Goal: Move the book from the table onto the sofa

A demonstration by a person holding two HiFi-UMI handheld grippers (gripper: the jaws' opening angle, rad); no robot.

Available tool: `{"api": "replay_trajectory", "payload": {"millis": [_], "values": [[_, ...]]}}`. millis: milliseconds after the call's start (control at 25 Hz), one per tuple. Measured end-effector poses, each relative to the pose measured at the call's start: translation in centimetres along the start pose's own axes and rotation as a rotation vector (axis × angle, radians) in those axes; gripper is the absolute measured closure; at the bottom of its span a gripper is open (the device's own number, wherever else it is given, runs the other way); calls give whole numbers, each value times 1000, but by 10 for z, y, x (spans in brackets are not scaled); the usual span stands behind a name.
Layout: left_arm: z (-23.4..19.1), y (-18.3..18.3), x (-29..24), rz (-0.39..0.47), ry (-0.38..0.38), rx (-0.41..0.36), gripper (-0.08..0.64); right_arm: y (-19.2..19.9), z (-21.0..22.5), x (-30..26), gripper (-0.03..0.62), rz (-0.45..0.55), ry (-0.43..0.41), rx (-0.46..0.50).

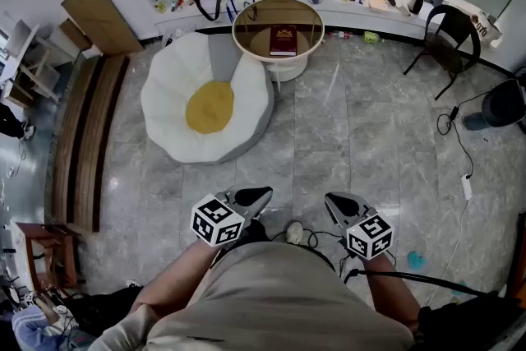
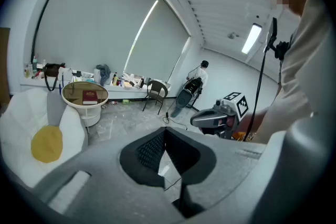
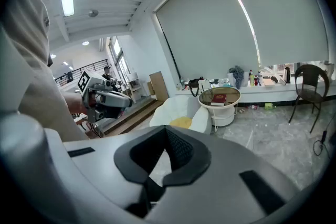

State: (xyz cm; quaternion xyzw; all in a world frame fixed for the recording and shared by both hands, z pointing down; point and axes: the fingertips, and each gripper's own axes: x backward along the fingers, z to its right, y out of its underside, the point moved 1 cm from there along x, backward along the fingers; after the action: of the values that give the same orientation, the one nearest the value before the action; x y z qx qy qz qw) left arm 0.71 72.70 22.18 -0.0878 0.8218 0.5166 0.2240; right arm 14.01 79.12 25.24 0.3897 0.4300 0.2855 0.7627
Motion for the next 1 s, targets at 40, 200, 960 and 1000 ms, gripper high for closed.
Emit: {"api": "replay_trajectory", "payload": {"millis": [40, 200, 960, 1000], "values": [[0, -1, -1, 0, -4, -3, 552, -1, 4, 1, 581, 2, 2, -1], [-12, -6, -5, 7, -26, -2, 554, -2, 20, -4, 581, 0, 8, -2], [-315, -126, -43, -17, 132, -6, 472, -149, 149, -240, 492, 20, 201, -156], [-337, -138, -43, -23, 136, -4, 463, -163, 154, -257, 492, 19, 208, -159]]}}
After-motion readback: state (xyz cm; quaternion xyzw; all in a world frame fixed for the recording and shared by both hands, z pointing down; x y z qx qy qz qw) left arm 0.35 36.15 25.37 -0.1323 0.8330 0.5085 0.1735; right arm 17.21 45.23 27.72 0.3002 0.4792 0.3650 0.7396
